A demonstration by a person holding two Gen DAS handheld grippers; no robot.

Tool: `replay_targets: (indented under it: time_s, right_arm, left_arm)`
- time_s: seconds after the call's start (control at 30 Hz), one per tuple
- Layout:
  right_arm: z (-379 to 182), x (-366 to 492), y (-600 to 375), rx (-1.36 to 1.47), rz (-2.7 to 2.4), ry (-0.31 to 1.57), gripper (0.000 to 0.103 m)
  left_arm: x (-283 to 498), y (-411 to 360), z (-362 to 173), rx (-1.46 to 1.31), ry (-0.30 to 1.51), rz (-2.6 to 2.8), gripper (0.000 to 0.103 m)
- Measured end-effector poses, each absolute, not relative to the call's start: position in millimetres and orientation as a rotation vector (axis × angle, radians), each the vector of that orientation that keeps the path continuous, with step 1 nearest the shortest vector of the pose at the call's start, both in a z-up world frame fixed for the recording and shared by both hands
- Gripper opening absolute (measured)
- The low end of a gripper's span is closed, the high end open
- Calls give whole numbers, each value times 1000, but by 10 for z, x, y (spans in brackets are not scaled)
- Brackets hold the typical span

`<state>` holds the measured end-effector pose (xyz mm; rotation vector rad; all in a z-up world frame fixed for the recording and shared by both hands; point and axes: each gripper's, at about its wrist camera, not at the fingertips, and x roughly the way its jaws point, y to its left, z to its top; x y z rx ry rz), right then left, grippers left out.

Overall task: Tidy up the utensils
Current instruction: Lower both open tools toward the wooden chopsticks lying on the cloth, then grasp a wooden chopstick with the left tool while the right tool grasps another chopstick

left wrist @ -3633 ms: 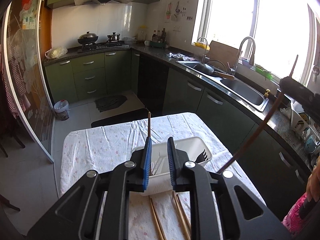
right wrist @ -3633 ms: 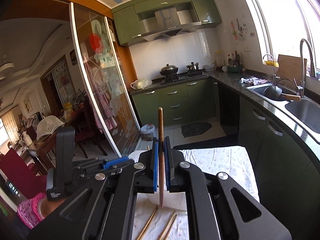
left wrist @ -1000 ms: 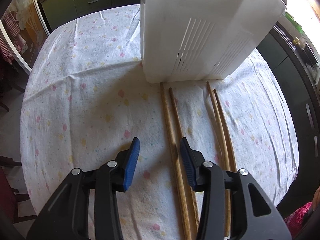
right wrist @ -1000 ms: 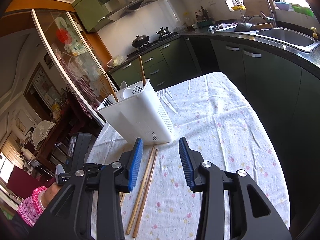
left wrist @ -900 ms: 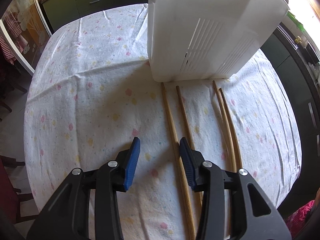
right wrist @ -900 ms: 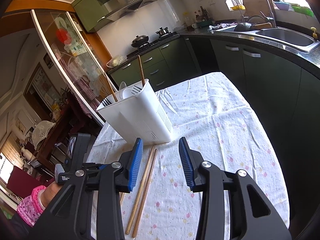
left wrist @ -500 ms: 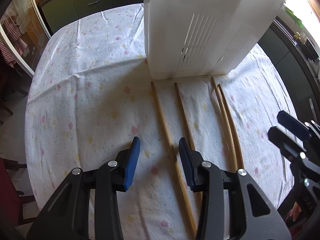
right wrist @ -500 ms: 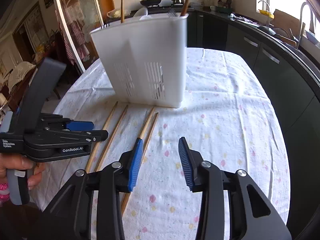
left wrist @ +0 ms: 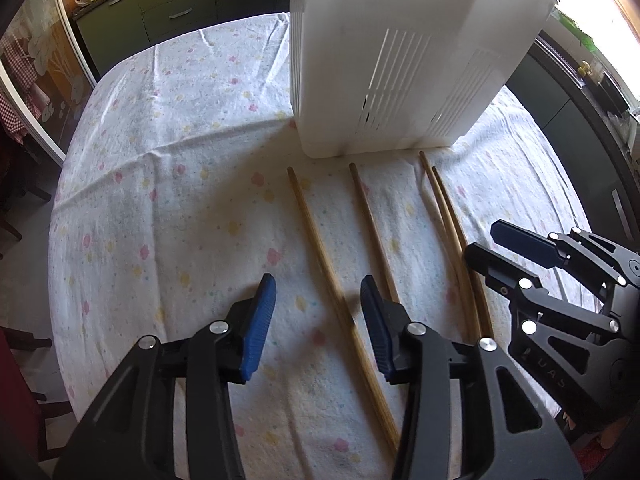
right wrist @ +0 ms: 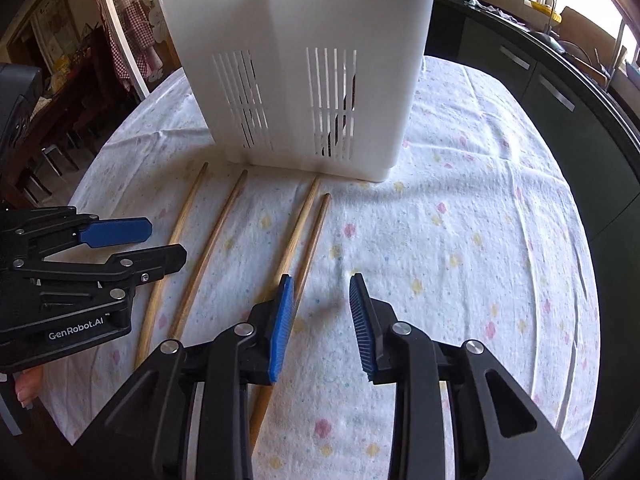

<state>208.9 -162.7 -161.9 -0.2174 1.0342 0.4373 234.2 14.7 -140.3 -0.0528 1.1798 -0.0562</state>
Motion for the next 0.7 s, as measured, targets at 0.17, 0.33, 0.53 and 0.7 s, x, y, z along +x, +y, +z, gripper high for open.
replay_targets:
  time_s: [0.17,0.33,0.53,0.7]
  right_arm:
    - [-1661,2127,-1401,-275,394,1039,30]
    - [-1651,2256,-1409,-236,417,1072,21]
    - [-1613,2255,-1566,-156,466,1102,8]
    - [-1424,2242,-1813,-45,517,1072,6]
  left_arm:
    - [2324,157,-1402,-60,1172,-71,42]
    - [2330,180,-1398,-57,1169,-68,39]
    - [2375,301,-1395,-122,1185,-80,10]
    - [2356,349,-1378,-180,1202,-115,7]
